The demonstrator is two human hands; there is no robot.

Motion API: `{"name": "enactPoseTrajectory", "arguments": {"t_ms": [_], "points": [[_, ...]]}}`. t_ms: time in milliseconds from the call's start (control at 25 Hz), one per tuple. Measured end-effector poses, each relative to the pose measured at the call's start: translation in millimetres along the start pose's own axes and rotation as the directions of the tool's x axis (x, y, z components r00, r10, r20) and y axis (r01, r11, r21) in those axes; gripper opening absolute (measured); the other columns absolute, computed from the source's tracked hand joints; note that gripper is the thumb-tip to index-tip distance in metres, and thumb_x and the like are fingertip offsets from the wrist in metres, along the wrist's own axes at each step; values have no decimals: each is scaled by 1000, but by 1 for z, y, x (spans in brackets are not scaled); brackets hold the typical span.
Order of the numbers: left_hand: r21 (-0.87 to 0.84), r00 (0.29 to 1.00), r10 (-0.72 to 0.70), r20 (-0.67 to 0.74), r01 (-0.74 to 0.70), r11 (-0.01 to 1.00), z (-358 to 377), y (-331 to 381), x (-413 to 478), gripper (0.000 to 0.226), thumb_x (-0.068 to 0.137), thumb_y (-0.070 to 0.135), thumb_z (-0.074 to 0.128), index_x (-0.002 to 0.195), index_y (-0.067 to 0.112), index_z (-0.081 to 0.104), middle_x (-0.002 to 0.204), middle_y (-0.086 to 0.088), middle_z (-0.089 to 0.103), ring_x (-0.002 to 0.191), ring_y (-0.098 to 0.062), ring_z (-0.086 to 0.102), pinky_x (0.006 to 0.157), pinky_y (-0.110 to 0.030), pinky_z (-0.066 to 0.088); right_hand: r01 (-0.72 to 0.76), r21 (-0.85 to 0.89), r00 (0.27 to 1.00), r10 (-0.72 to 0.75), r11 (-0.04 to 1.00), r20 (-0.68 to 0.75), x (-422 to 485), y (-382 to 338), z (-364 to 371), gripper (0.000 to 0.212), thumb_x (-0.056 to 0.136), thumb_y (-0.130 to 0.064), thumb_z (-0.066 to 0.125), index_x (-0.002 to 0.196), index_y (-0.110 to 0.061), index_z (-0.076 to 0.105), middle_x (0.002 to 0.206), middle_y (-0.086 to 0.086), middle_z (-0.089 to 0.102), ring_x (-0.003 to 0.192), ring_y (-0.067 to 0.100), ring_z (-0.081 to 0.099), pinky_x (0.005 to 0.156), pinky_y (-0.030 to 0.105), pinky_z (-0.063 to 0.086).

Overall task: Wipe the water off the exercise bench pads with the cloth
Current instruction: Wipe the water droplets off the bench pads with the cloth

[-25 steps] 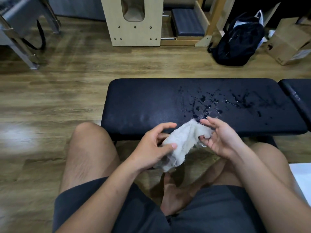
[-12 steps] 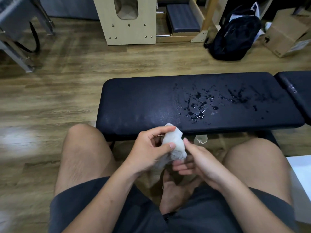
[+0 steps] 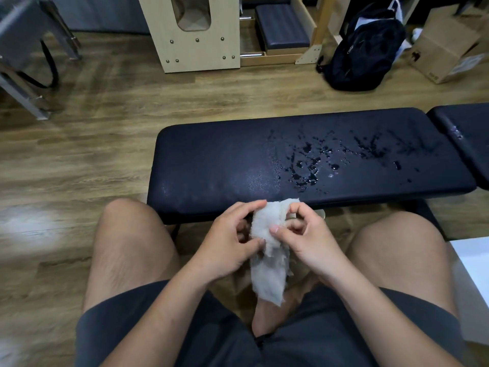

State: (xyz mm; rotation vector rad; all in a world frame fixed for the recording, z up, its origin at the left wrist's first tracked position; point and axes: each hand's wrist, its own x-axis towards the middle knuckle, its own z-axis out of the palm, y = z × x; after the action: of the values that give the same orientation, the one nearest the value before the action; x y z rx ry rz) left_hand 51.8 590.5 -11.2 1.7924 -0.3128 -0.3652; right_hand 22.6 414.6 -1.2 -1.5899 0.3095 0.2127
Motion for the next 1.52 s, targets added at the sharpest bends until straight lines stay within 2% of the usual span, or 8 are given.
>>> {"name": "enactPoseTrajectory", "arguments": {"t_ms": [200, 360, 520, 680, 800, 1280, 1400, 1520], "points": [[400, 985, 167, -51, -133, 907, 0, -4, 2, 35, 76, 11, 78, 106, 25, 69, 88, 14, 49, 83, -5, 53, 78, -17, 42, 32, -215, 999, -32, 976, 3, -3, 2, -4, 46, 63, -37, 82, 96, -38, 50, 70, 0, 68, 63, 12, 60, 67, 35, 50], [385, 986, 156, 54, -165, 908, -13, 13, 21, 18, 78, 16, 73, 94, 23, 69, 92, 9, 59, 90, -11, 58, 85, -27, 47, 206, -582, 976, -211, 786, 60, 3, -2, -7, 30, 66, -36, 83, 88, -31, 63, 95, -8, 56, 85, 2, 57, 77, 18, 44], [371, 998, 31, 46, -45, 927, -21, 20, 46, 31, 87, 37, 67, 114, 25, 62, 103, 7, 66, 100, -16, 61, 90, -36, 49, 163, -370, 986, -145, 914, 78, 28, -19, -22, 16, 83, -17, 73, 77, -14, 58, 76, -5, 58, 68, 4, 51, 64, 23, 41], [959, 970, -245, 3, 67, 275, -36, -14, 59, 81, 88, 59, 56, 153, 31, 16, 158, -2, 19, 146, -32, 13, 116, -52, 22, -90, -609, 915, -176, 788, -362, 81, -8, -77, 25, 84, -25, 66, 104, -15, 55, 99, 10, 63, 92, 27, 58, 77, 39, 47], [970, 956, -291, 26, 47, 240, -33, -43, 51, 89, 89, 53, 57, 155, 33, 0, 164, 0, -6, 150, -32, -7, 119, -57, 11, -335, -766, 810, -248, 548, -531, 92, 16, -94, 57, 80, -33, 68, 130, -24, 40, 128, 13, 44, 115, 37, 45, 88, 47, 45], [968, 968, -252, 8, 56, 245, -33, -49, 49, 91, 87, 54, 56, 154, 35, -3, 164, 3, -9, 150, -27, -8, 120, -52, 8, 343, -937, 870, -401, 71, 288, 88, 34, 6, 29, 77, -26, 66, 105, -20, 66, 108, 5, 68, 99, 30, 61, 74, 37, 49], [969, 967, -255, 17, 47, 242, -34, -52, 49, 92, 86, 57, 54, 154, 36, -4, 164, 2, -10, 150, -28, -8, 121, -52, 8, -3, -994, 981, -192, 109, -24, 96, 14, -90, 17, 80, -32, 61, 96, -27, 66, 96, 8, 63, 91, 33, 61, 73, 34, 48], [970, 966, -258, 27, 38, 242, -34, -48, 53, 91, 85, 58, 55, 154, 36, -1, 164, 3, -7, 151, -28, -6, 120, -53, 11, -375, -860, 886, -139, 346, -443, 110, -1, -138, 26, 85, -30, 55, 105, -21, 70, 103, 20, 66, 97, 39, 61, 80, 38, 51]]}}
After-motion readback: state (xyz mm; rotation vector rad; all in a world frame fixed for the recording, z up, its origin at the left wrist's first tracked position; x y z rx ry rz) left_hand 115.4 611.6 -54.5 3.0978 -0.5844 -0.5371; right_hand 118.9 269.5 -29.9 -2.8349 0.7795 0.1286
